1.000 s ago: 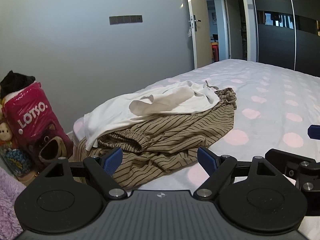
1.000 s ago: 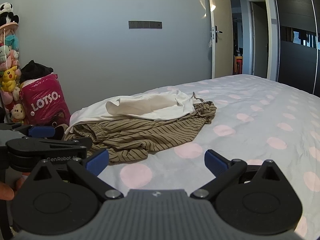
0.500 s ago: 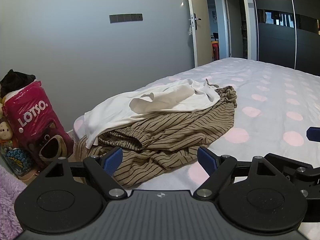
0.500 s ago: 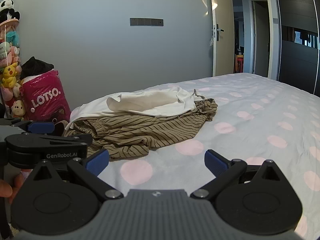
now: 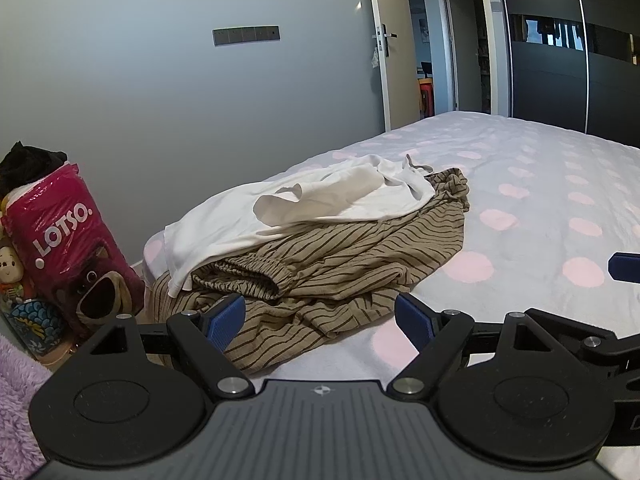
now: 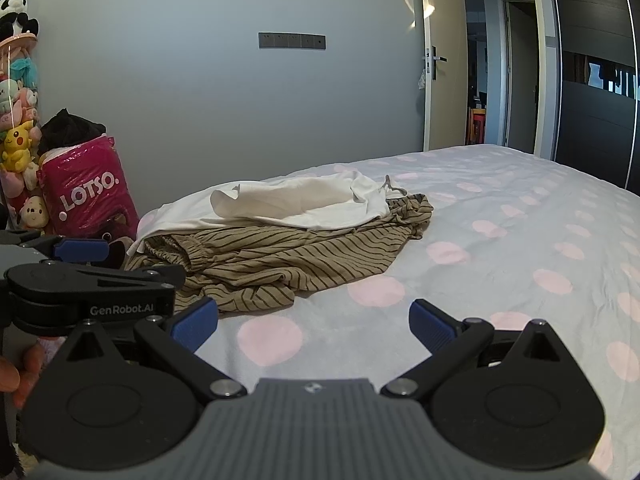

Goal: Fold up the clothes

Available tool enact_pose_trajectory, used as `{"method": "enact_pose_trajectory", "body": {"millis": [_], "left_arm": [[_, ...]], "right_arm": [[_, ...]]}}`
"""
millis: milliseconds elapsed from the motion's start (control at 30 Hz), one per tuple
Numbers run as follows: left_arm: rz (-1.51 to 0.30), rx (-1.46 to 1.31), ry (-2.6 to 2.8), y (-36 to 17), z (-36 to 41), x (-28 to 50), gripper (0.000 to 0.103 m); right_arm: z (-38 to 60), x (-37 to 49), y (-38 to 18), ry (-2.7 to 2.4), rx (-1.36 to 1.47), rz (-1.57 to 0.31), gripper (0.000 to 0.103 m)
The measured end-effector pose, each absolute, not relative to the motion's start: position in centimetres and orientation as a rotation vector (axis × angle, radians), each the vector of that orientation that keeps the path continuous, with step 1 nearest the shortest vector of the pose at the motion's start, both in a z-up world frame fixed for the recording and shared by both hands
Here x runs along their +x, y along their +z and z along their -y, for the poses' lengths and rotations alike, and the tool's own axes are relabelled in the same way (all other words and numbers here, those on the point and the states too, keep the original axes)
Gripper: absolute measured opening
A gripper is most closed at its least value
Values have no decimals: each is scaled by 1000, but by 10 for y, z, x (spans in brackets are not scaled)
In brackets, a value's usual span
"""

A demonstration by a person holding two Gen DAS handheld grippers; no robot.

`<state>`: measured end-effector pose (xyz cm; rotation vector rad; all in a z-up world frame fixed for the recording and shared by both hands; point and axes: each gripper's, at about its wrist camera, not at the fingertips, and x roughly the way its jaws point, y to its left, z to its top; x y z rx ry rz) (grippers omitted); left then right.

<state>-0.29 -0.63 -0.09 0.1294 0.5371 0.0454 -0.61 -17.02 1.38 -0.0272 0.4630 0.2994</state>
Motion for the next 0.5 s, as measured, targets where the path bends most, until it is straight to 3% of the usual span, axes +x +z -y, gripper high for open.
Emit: {"method": "enact_pose_trajectory", "body": {"millis": [500], "left_arm": [[-543,127,44,-2,7,-2,82]], "right_arm": [[168,-7,10,303,-48,-481,102]]}}
